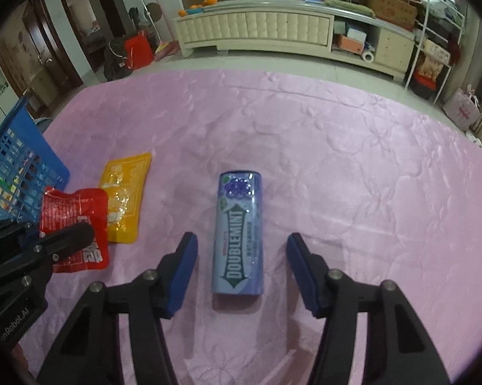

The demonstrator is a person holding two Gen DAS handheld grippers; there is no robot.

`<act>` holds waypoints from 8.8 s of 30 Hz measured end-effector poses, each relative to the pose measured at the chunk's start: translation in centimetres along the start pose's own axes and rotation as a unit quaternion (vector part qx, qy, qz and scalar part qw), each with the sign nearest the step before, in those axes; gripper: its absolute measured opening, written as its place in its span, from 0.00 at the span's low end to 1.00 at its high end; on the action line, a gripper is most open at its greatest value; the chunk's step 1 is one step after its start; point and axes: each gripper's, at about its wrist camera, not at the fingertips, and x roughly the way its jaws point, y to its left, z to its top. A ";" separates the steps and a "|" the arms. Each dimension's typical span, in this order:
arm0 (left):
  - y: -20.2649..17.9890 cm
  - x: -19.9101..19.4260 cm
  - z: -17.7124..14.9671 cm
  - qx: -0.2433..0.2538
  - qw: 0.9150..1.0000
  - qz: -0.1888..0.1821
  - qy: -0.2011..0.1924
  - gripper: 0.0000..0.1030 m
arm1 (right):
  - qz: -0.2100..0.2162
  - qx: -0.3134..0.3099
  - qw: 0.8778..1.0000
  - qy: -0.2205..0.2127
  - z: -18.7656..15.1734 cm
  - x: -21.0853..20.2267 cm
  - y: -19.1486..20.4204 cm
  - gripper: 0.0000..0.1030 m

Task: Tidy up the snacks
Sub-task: 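Grasp the blue Doublemint gum bottle with the right tool while the left tool holds the red pouch, then carry the gum bottle over the basket with the right tool while the left tool carries the red pouch, then open both tools to drop the gum bottle and red pouch into the basket, then move the right tool to the orange pouch and grasp it, then carry the orange pouch over the basket with the right tool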

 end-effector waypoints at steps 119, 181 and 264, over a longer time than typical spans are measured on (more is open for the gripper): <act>19.7 -17.3 -2.5 0.025 0.995 -0.035 -0.095 0.10 | 0.032 -0.032 0.994 -0.096 2.2 -10.5 20.7 0.83; 16.8 -11.6 2.3 0.012 1.000 0.009 0.000 1.00 | -0.026 -0.092 0.995 -0.003 3.9 -5.1 11.7 1.00; 26.7 -20.2 -7.1 0.003 0.996 0.035 -0.085 1.00 | 0.117 -0.207 0.971 -0.011 0.3 -10.6 31.3 0.15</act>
